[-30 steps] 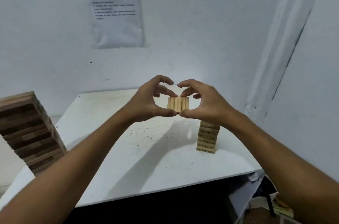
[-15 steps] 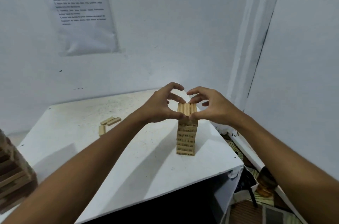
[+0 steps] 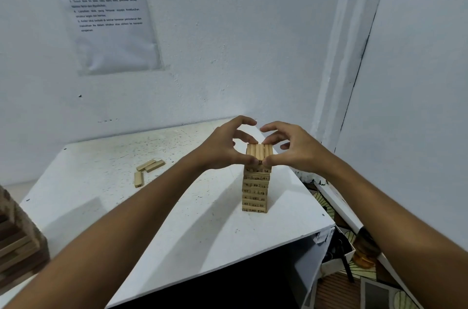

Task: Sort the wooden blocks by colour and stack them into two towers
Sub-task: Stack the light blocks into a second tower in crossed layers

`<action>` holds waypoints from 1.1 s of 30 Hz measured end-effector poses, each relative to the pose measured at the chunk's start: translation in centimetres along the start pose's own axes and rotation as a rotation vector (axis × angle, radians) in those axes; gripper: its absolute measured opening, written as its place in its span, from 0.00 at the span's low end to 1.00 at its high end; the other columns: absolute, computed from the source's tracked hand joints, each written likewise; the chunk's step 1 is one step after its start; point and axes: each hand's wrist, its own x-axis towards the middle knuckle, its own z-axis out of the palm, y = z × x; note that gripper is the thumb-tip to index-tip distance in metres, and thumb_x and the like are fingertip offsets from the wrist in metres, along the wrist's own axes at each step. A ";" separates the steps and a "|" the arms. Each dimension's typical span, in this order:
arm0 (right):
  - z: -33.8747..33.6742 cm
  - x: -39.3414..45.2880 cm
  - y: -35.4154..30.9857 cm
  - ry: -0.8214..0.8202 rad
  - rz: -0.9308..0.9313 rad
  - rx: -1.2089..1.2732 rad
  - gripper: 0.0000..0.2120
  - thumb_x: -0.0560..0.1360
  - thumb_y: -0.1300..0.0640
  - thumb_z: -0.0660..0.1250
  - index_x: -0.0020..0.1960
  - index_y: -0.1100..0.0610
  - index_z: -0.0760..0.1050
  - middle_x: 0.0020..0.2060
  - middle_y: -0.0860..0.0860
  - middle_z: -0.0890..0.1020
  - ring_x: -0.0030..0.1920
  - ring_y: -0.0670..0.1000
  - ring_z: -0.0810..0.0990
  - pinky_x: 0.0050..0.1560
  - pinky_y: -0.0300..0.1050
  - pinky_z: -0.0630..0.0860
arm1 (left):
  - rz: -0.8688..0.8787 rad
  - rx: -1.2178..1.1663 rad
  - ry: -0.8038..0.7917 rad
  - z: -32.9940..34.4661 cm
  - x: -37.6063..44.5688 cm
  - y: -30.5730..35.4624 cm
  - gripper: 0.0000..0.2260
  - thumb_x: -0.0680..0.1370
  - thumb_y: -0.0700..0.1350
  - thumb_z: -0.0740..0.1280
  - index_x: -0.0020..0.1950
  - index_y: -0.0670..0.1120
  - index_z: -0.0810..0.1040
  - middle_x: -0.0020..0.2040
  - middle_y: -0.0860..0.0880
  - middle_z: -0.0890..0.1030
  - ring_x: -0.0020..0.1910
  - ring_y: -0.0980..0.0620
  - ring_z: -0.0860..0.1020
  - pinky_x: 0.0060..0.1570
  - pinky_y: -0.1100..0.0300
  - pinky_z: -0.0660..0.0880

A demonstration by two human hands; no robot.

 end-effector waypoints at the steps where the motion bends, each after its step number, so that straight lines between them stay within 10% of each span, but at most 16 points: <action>1: 0.0 0.0 0.0 0.000 0.002 0.003 0.32 0.65 0.57 0.79 0.65 0.47 0.72 0.51 0.45 0.82 0.56 0.43 0.77 0.54 0.39 0.72 | 0.001 -0.002 -0.003 0.1 0.0 0.0 0.34 0.67 0.43 0.79 0.68 0.51 0.67 0.58 0.51 0.81 0.58 0.55 0.77 0.55 0.58 0.72; 33: 0.3 -0.5 0.1 0.007 0.013 0.042 0.31 0.66 0.57 0.79 0.66 0.48 0.72 0.53 0.48 0.82 0.56 0.43 0.77 0.53 0.38 0.72 | 0.002 -0.010 -0.008 0.3 0.3 -1.3 0.29 0.67 0.47 0.79 0.64 0.55 0.72 0.56 0.55 0.81 0.58 0.57 0.77 0.51 0.63 0.73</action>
